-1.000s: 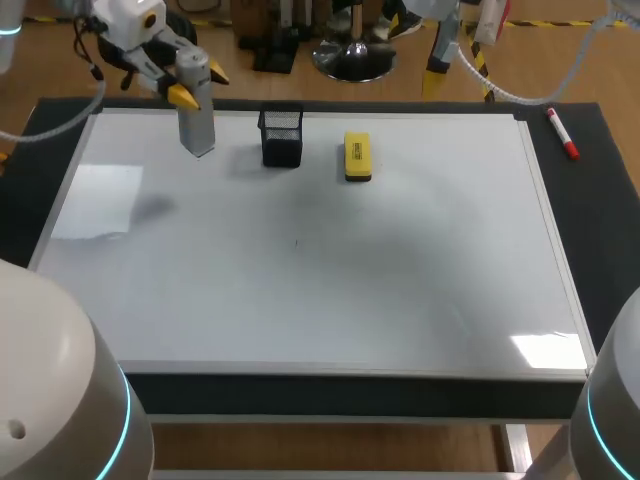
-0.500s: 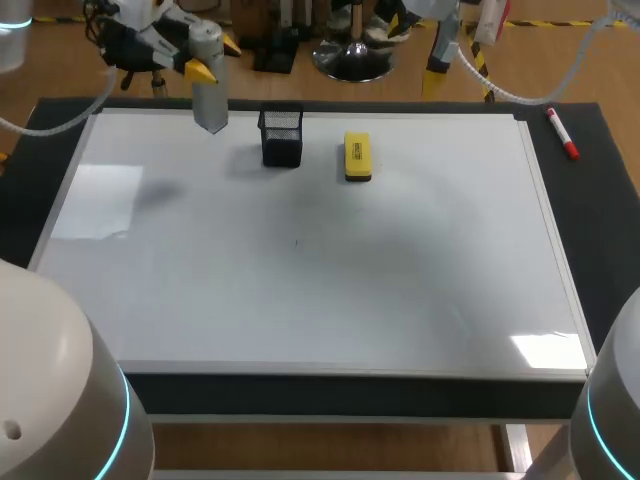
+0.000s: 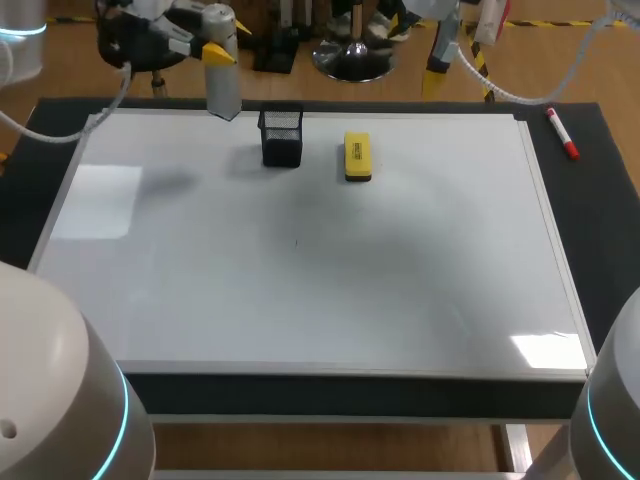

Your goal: Pick up the inspection probe, press it on each red-marked spot on the whiteboard one by one, put down the probe, pick up the eraser, and wipe off all the red marks.

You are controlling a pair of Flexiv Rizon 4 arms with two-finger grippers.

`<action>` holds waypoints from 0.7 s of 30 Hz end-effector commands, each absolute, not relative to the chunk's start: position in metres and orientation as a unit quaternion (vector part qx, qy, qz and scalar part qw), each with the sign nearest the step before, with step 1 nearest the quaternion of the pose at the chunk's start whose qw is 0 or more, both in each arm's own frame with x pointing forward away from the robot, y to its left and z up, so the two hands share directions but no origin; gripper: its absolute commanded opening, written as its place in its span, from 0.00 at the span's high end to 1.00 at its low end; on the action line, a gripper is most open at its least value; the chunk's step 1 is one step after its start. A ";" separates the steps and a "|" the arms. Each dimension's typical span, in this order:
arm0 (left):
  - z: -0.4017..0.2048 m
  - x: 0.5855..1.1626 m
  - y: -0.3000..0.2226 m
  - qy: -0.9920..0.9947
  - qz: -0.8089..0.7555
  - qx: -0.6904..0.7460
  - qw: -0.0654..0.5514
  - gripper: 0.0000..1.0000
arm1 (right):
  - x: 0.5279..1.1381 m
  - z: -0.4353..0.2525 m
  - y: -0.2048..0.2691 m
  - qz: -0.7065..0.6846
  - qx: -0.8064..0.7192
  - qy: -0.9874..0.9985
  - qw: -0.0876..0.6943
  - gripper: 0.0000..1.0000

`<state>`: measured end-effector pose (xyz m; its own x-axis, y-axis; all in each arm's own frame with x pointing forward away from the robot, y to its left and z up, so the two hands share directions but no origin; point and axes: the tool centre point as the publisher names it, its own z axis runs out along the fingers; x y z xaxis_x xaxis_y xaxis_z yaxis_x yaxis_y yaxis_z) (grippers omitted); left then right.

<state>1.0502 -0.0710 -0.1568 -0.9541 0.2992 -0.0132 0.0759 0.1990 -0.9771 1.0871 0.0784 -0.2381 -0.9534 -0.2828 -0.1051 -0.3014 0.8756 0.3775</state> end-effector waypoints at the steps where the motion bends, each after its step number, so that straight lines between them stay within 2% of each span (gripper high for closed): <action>1: -0.155 1.045 -0.076 -0.764 0.633 -0.105 0.070 1.00 | 1.089 -0.236 0.078 0.196 -0.152 0.969 0.020 0.00; 21: -0.151 1.048 -0.080 -0.749 0.647 -0.127 0.065 1.00 | 1.089 -0.236 0.078 0.196 -0.152 0.969 0.020 0.00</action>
<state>1.0490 -0.0795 -0.1515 -0.9584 0.2782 -0.0644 0.1039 0.1298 -0.9861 1.0872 0.0784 -0.2381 -0.9534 -0.2830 -0.1048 -0.3014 0.8756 0.3774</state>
